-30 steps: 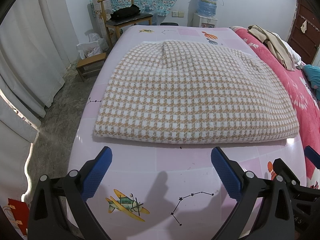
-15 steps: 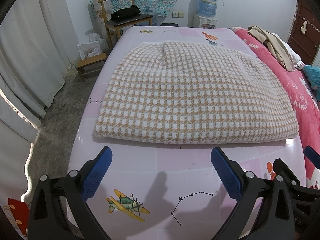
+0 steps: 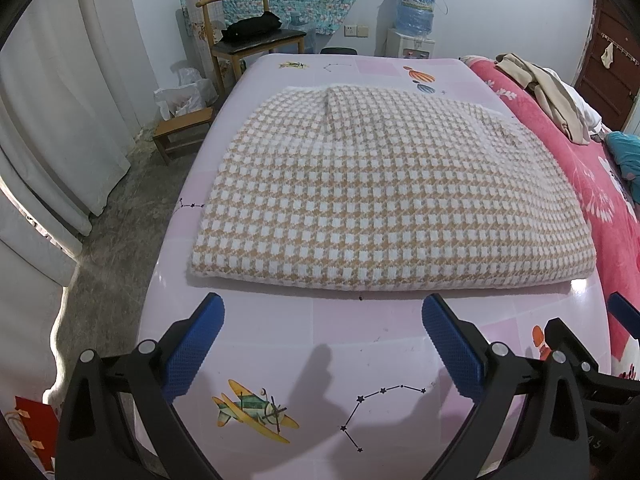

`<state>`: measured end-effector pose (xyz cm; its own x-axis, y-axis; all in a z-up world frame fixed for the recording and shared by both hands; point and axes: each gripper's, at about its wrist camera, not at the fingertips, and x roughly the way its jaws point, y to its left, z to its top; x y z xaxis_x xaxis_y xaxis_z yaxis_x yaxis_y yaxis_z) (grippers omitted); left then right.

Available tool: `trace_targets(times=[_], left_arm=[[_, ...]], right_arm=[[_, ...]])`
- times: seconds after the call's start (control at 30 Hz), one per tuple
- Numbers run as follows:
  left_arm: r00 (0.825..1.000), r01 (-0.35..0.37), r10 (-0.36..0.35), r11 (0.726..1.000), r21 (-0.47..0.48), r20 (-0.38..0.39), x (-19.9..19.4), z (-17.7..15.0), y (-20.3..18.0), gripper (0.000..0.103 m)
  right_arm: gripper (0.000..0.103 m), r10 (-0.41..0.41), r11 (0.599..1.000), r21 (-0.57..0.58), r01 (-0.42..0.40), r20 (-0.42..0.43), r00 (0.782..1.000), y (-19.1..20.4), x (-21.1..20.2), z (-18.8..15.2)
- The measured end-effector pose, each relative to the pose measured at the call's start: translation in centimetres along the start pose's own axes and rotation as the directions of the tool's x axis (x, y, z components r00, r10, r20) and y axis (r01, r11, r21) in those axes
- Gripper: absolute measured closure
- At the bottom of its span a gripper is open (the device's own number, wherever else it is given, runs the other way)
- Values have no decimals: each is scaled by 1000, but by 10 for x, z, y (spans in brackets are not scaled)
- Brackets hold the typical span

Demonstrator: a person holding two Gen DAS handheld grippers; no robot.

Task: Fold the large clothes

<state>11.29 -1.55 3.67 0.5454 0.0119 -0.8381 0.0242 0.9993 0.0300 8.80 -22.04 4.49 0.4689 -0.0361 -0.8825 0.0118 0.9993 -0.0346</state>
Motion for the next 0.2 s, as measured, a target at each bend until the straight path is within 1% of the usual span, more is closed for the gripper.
trace_targets(times=[0.2], left_arm=[[1000, 1, -1, 1000, 0, -1, 0, 0, 0, 6]], right_arm=[[8, 0, 1000, -1, 0, -1, 1000, 0, 0, 1]])
